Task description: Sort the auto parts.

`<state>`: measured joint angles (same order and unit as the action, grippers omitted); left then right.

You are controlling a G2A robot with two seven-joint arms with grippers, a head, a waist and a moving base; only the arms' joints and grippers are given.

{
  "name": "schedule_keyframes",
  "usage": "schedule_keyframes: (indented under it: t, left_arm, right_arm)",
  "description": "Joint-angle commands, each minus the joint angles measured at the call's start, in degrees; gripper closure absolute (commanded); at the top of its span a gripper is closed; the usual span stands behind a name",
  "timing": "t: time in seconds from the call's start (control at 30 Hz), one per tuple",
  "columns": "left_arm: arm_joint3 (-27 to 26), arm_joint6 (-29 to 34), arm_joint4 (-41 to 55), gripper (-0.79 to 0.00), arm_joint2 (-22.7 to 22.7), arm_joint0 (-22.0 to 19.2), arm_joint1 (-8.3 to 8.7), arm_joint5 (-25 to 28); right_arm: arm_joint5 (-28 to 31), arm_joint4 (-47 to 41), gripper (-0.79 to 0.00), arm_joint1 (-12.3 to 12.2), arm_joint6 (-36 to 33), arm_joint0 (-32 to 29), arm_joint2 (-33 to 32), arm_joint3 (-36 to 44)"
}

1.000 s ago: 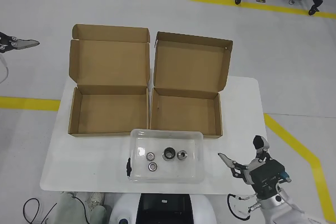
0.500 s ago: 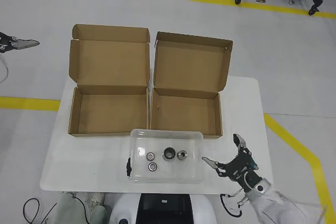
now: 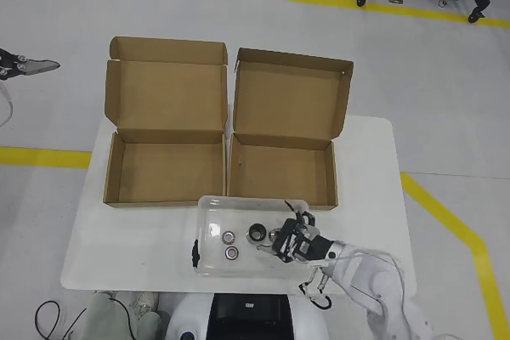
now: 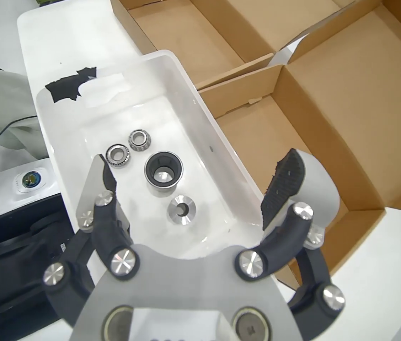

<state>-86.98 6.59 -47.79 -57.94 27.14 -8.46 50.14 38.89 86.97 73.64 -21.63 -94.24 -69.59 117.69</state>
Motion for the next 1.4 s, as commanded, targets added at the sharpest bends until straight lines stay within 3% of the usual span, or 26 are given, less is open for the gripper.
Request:
schedule_keyframes:
  t: [0.0, 0.5, 0.83, 0.87, 1.0, 1.03, 1.17, 1.37]
  left_arm:
    - [0.00, 0.00, 0.00, -0.785, 0.00, 0.00, 0.00, 0.00]
    - [0.00, 0.00, 0.00, -0.785, 0.00, 0.00, 0.00, 0.00]
    - [0.00, 0.00, 0.00, -0.785, 0.00, 0.00, 0.00, 0.00]
    - [0.00, 0.00, 0.00, -0.785, 0.00, 0.00, 0.00, 0.00]
    - [0.00, 0.00, 0.00, -0.785, 0.00, 0.00, 0.00, 0.00]
    - [0.00, 0.00, 0.00, -0.785, 0.00, 0.00, 0.00, 0.00]
    - [0.00, 0.00, 0.00, -0.785, 0.00, 0.00, 0.00, 0.00]
    - [0.00, 0.00, 0.00, -0.785, 0.00, 0.00, 0.00, 0.00]
  right_arm:
    - [0.19, -2.53, -0.785, 0.06, 0.14, 0.93, 0.42, -1.24]
    - [0.11, -2.24, -0.785, 0.04, 0.00, 0.92, 0.42, -1.26]
    - [1.58, 1.95, -0.785, -0.49, -2.70, 3.06, 3.70, -2.77]
    - [1.84, 1.97, -0.770, -0.52, -3.20, 3.52, 4.06, -3.29]
    - [2.93, 0.93, -0.514, -0.57, -4.33, 5.20, 5.50, -4.71]
    - [2.86, 0.69, -0.514, -0.58, -4.53, 5.50, 5.70, -5.08]
    - [1.79, 0.00, -0.637, -0.61, -7.57, 6.34, 6.71, -6.30]
    - [0.17, -0.86, -0.529, -0.61, -9.56, 7.42, 8.39, -7.94]
